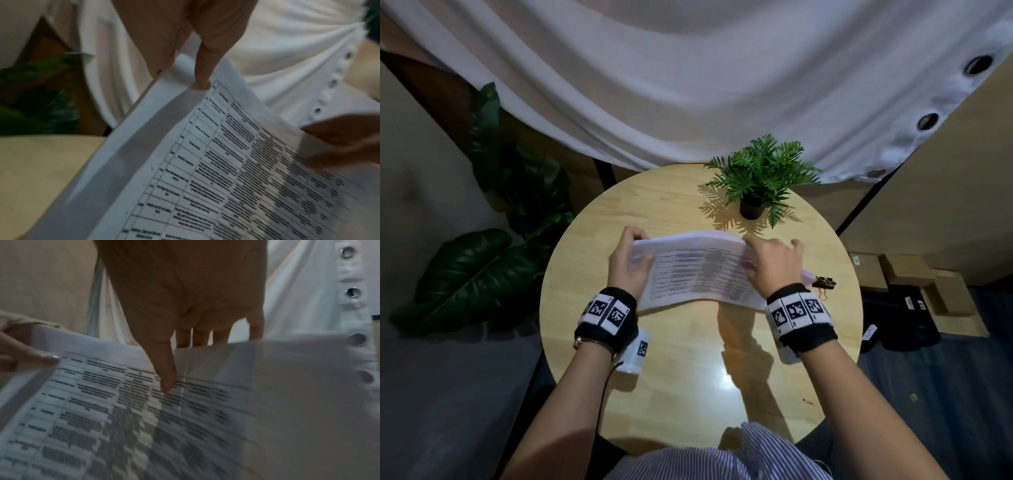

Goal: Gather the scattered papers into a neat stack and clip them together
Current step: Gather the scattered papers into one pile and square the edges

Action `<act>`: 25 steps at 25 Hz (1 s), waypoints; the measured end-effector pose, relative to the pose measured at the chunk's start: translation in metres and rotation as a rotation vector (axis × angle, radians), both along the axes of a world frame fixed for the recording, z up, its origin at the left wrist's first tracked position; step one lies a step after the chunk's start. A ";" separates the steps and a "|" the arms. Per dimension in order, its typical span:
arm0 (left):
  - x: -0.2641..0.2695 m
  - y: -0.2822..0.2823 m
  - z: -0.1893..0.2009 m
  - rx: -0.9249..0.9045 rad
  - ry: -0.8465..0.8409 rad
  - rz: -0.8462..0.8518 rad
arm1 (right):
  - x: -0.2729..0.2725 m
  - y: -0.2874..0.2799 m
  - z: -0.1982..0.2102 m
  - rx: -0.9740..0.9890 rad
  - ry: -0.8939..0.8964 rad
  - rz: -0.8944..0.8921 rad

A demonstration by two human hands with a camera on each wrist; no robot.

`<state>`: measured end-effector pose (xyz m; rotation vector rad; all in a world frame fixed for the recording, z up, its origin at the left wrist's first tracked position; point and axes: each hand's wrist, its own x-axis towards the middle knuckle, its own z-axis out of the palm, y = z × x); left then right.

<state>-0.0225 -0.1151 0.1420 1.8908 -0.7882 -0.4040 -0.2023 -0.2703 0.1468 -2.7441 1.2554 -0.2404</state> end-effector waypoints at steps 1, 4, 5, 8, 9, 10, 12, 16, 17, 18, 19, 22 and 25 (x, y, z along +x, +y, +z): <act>-0.004 -0.004 0.008 -0.026 -0.047 -0.052 | 0.013 0.001 0.004 0.099 -0.026 0.083; -0.011 -0.009 0.021 -0.122 -0.119 0.080 | 0.029 0.000 0.011 0.307 -0.237 0.210; -0.010 -0.007 0.023 -0.143 -0.097 0.266 | 0.025 -0.004 0.010 0.359 -0.373 0.202; 0.003 0.003 0.012 -0.186 0.279 0.500 | 0.003 -0.010 0.016 0.649 -0.766 0.133; 0.003 0.002 0.011 -0.236 0.389 0.372 | -0.004 -0.009 0.018 0.723 -0.857 0.125; 0.000 -0.001 0.012 -0.281 0.448 0.227 | -0.009 -0.006 0.021 0.768 -0.932 0.116; -0.015 -0.015 0.022 -0.324 0.435 0.127 | -0.013 0.000 0.020 0.808 -1.056 0.076; -0.040 -0.024 0.023 -0.391 0.425 0.185 | -0.016 0.016 0.002 0.813 -1.117 -0.090; -0.043 -0.021 0.020 -0.366 0.460 0.182 | -0.016 0.020 -0.006 0.820 -1.082 -0.127; -0.044 -0.019 0.013 -0.340 0.490 0.163 | -0.018 0.026 -0.014 0.791 -1.040 -0.172; -0.044 -0.017 0.011 -0.343 0.495 0.125 | -0.019 0.030 -0.018 0.724 -1.023 -0.203; -0.039 -0.025 0.022 -0.438 0.445 0.083 | -0.012 0.039 -0.003 0.391 -1.103 -0.205; -0.036 -0.040 0.045 -0.511 0.367 0.176 | 0.001 0.044 0.027 0.111 -1.129 -0.093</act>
